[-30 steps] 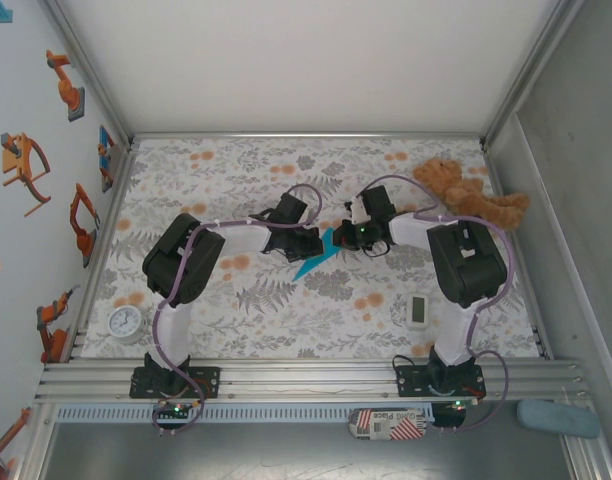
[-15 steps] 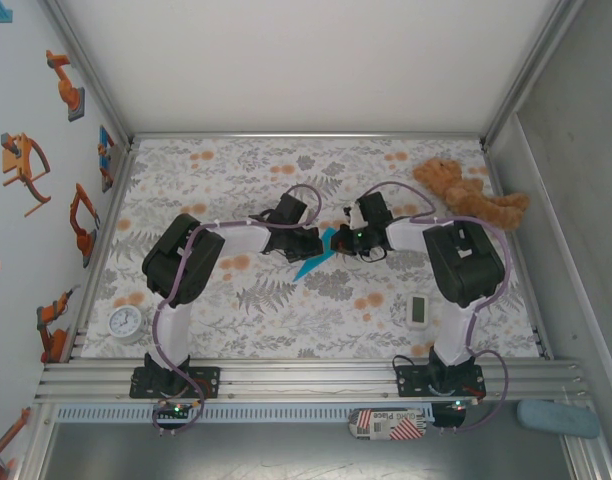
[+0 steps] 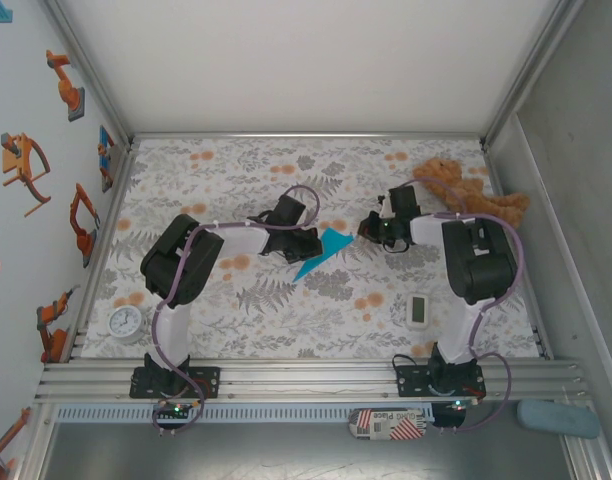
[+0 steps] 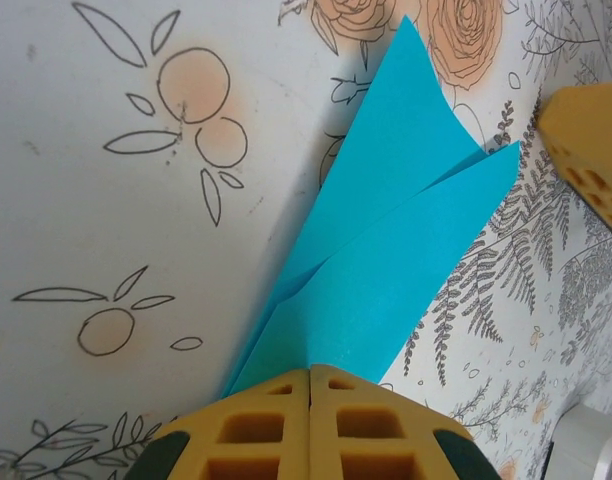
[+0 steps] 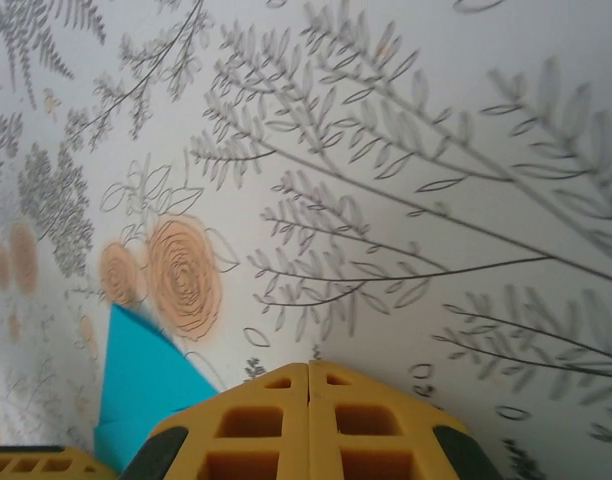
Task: Fold a paper plane with a square sheet of paper (pick it up from the middle)
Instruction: Fold the wing for the fifth time at the center of the table.
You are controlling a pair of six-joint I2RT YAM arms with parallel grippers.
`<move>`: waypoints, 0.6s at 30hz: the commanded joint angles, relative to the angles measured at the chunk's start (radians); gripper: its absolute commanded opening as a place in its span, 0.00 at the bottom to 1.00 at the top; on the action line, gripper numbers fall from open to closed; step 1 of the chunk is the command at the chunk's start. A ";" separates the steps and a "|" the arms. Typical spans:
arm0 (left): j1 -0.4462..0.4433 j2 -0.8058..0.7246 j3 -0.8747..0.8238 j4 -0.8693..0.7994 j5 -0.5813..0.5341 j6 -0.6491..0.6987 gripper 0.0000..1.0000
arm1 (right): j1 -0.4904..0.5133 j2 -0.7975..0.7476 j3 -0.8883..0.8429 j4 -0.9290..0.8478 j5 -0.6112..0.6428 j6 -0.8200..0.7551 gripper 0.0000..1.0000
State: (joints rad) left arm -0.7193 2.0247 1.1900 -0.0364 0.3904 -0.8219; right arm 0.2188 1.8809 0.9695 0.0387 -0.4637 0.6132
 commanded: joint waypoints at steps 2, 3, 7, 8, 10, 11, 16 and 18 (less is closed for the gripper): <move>0.005 -0.028 0.072 -0.112 0.018 -0.002 0.08 | 0.002 -0.119 -0.008 -0.082 0.096 -0.004 0.05; 0.007 -0.048 0.088 -0.101 0.018 -0.012 0.13 | 0.005 -0.140 -0.012 -0.102 0.099 -0.002 0.06; 0.029 -0.139 0.080 -0.039 0.015 -0.049 0.25 | 0.027 -0.221 -0.029 -0.186 0.122 0.015 0.17; 0.037 -0.160 0.067 -0.035 0.009 -0.049 0.28 | 0.037 -0.234 -0.028 -0.208 0.129 0.021 0.20; 0.064 -0.218 0.018 -0.033 -0.006 -0.048 0.36 | 0.061 -0.261 -0.020 -0.257 0.144 0.040 0.26; 0.077 -0.243 -0.007 -0.033 -0.012 -0.044 0.40 | 0.073 -0.270 -0.014 -0.280 0.157 0.052 0.29; 0.167 -0.397 -0.140 -0.122 -0.089 0.021 0.58 | 0.180 -0.287 0.045 -0.394 0.249 0.141 0.43; 0.198 -0.455 -0.187 -0.163 -0.137 0.052 0.64 | 0.227 -0.286 0.070 -0.436 0.302 0.191 0.49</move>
State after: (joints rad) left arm -0.5514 1.6291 1.0657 -0.0990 0.3290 -0.8284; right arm 0.3950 1.6123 0.9810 -0.2871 -0.2626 0.7235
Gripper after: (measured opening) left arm 0.621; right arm 0.467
